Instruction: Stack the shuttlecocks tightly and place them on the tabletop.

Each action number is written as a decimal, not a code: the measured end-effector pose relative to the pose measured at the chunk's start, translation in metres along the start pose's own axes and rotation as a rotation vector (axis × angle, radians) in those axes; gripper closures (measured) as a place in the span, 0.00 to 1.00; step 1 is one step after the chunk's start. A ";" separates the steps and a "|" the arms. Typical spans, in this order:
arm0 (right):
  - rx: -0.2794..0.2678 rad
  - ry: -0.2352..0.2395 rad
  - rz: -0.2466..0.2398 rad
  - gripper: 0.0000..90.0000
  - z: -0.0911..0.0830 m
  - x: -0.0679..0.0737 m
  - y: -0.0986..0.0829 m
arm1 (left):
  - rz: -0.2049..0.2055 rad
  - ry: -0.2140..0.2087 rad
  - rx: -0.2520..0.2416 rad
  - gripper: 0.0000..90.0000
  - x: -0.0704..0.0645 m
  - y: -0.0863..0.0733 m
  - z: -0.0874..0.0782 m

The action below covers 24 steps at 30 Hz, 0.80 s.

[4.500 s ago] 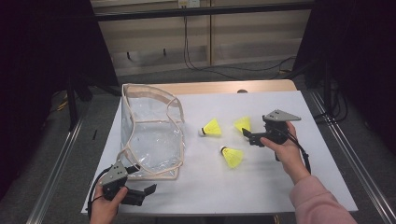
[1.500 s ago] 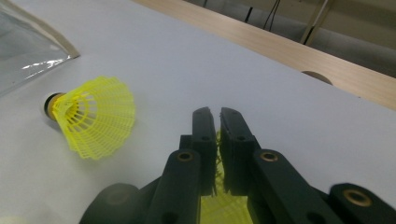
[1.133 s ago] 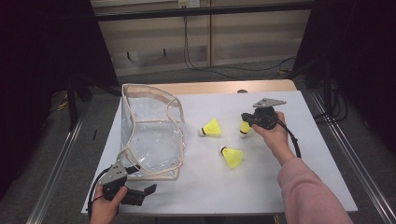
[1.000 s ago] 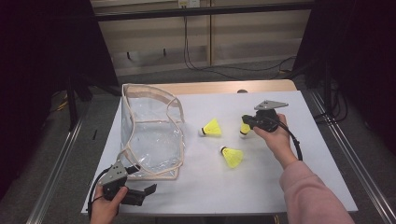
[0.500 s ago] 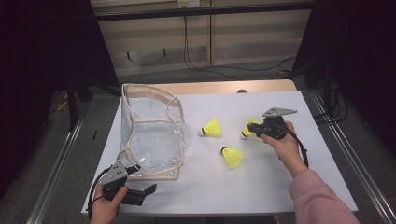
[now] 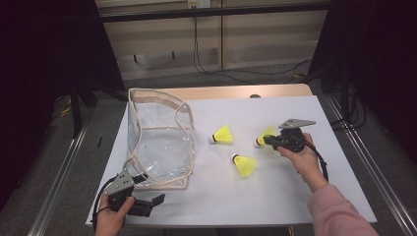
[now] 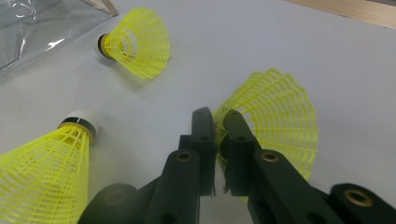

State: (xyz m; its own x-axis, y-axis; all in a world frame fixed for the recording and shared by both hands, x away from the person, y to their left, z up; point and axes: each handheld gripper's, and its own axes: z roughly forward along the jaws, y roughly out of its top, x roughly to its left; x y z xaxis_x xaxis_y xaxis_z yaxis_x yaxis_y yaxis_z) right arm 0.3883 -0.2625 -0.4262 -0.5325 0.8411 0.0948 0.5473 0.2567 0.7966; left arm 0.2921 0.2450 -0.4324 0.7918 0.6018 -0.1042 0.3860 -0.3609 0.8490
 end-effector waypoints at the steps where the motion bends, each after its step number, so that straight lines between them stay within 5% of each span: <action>1: 0.003 -0.001 0.002 0.94 0.000 0.000 -0.001 | -0.001 0.000 0.000 0.03 0.000 0.000 0.000; 24: 0.031 0.005 0.027 0.87 -0.002 -0.005 -0.014 | 0.002 0.002 -0.004 0.03 0.000 0.000 0.001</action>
State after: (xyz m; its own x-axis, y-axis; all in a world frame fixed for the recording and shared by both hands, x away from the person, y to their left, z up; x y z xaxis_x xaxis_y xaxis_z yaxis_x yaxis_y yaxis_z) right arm 0.3818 -0.2716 -0.4369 -0.5208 0.8453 0.1191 0.5807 0.2486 0.7752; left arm 0.2919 0.2445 -0.4330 0.7916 0.6025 -0.1014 0.3824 -0.3591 0.8513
